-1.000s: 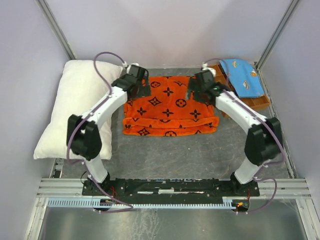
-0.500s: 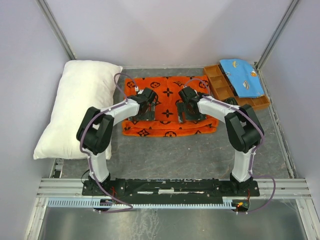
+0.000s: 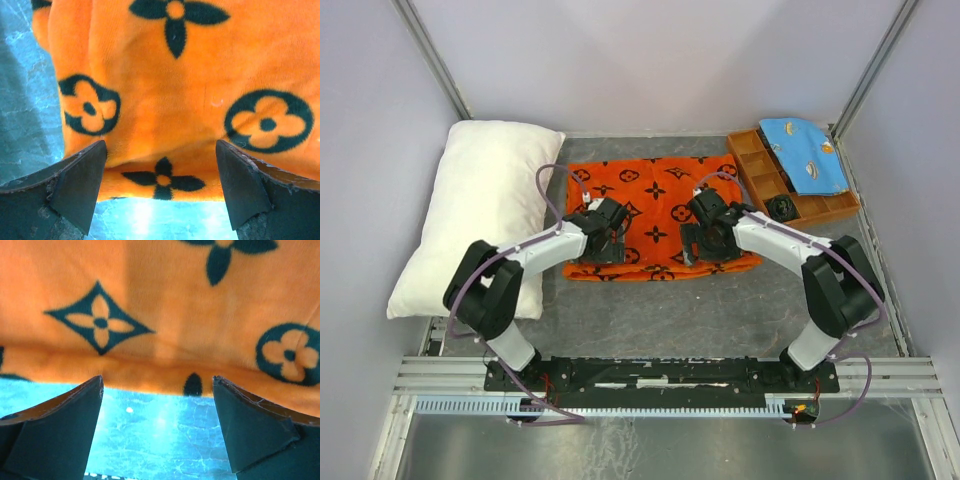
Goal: Remove the pillowcase from the pillow
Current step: Fold the pillowcase at the center of the board.
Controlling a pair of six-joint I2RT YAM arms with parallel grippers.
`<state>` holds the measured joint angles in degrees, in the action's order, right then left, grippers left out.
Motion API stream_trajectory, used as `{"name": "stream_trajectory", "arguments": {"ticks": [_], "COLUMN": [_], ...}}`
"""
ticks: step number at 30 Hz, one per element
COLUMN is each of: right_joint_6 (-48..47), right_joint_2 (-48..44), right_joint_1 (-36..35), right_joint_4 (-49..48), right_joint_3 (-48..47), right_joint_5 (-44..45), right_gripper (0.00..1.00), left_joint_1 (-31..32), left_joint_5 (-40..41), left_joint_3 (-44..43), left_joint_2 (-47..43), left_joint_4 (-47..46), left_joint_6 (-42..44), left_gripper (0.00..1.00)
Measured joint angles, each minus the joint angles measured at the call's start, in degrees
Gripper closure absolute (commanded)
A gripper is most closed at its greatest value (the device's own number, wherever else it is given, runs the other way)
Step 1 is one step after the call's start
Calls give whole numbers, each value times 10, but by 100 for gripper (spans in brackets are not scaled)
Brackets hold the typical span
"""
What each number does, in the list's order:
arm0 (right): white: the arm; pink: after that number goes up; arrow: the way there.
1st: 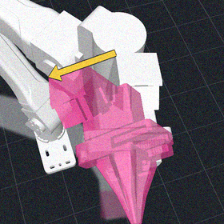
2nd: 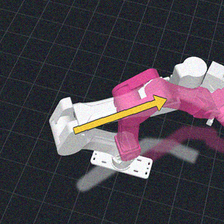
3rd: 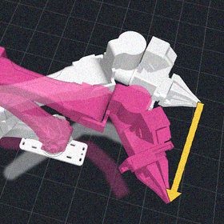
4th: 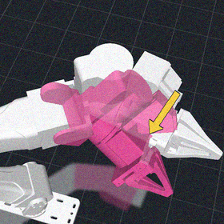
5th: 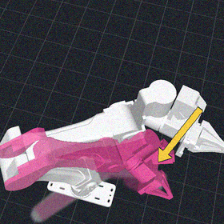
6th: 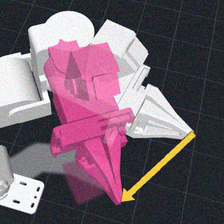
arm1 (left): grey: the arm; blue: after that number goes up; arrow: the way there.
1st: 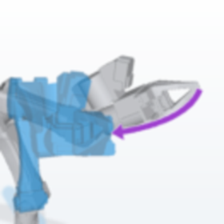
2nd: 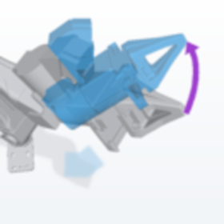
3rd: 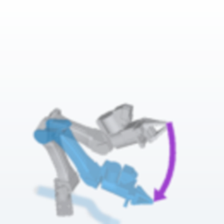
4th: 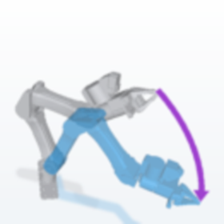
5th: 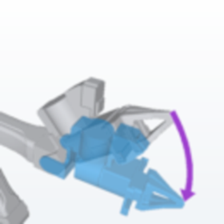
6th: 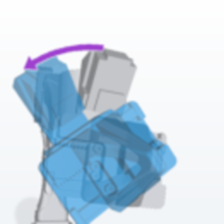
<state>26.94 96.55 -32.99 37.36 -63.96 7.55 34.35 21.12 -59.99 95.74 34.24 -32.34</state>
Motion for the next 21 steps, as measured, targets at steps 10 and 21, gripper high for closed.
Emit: {"name": "stream_trajectory", "arguments": {"ticks": [10, 21], "right_joint_6": [3, 56], "right_joint_2": [-71, -3], "right_joint_1": [-7, -8], "right_joint_4": [24, -107], "right_joint_3": [50, -31], "right_joint_5": [-26, -85], "right_gripper": [12, 81], "left_joint_1": [10, -6], "left_joint_5": [-3, -59], "left_joint_3": [98, -11], "left_joint_2": [-108, -77], "left_joint_4": [16, -22], "left_joint_6": [-37, -12], "left_gripper": [5, 61]}}
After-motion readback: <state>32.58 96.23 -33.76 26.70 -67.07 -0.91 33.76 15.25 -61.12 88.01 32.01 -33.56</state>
